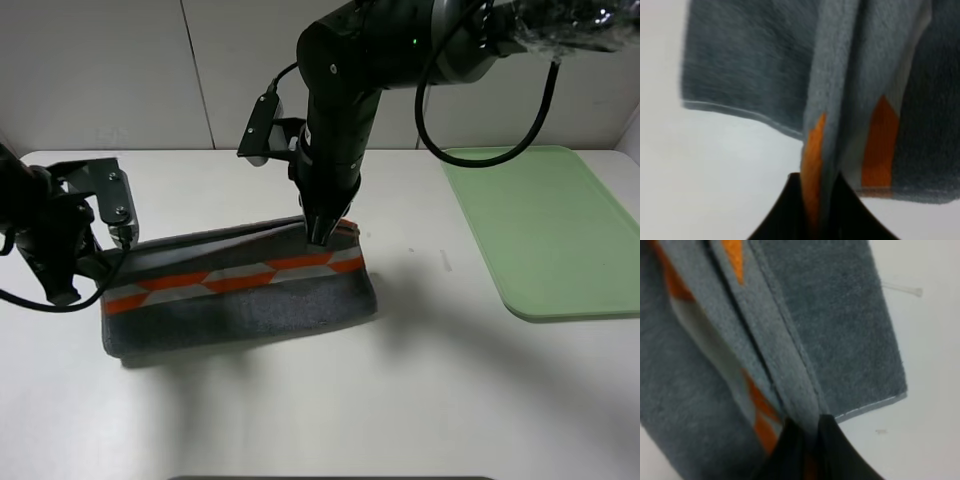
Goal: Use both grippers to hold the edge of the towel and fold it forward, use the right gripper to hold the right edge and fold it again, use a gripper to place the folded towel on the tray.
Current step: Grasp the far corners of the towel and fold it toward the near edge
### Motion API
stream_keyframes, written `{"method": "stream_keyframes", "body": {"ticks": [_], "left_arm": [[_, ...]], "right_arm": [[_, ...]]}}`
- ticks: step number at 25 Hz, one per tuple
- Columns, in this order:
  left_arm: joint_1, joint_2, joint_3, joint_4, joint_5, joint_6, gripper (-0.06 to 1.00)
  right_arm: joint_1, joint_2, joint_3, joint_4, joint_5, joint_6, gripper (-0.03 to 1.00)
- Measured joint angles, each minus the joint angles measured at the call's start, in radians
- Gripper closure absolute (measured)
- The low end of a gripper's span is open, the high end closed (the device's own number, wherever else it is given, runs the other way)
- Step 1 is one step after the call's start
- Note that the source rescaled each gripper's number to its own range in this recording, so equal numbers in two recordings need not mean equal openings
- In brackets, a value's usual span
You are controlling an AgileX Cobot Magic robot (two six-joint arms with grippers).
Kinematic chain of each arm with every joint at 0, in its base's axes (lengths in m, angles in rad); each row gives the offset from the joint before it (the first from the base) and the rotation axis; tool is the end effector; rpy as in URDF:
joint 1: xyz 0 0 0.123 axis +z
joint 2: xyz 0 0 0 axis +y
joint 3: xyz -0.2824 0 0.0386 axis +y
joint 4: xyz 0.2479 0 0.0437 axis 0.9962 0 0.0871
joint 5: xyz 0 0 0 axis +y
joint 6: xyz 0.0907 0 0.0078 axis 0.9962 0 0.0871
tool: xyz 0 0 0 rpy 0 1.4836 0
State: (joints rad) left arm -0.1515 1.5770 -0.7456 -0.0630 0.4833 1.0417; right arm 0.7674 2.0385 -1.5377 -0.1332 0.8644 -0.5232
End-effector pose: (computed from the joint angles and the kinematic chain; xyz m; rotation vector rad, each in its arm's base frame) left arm 0.2668 -0.0434 0.1657 1.5198 2.3646 0.1603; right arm 0.3134 0.2896 0.1903 -1.7854 2.2030 -0.1098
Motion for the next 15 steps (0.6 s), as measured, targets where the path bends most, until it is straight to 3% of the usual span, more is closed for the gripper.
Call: {"method": "stream_keyframes", "body": {"ticks": [15], "left_arm": [[0.000, 0.082, -0.025, -0.016, -0.144, 0.000, 0.94]], "right_arm": [[-0.092, 0.008, -0.005, 0.058, -0.102, -0.007, 0.97]]}}
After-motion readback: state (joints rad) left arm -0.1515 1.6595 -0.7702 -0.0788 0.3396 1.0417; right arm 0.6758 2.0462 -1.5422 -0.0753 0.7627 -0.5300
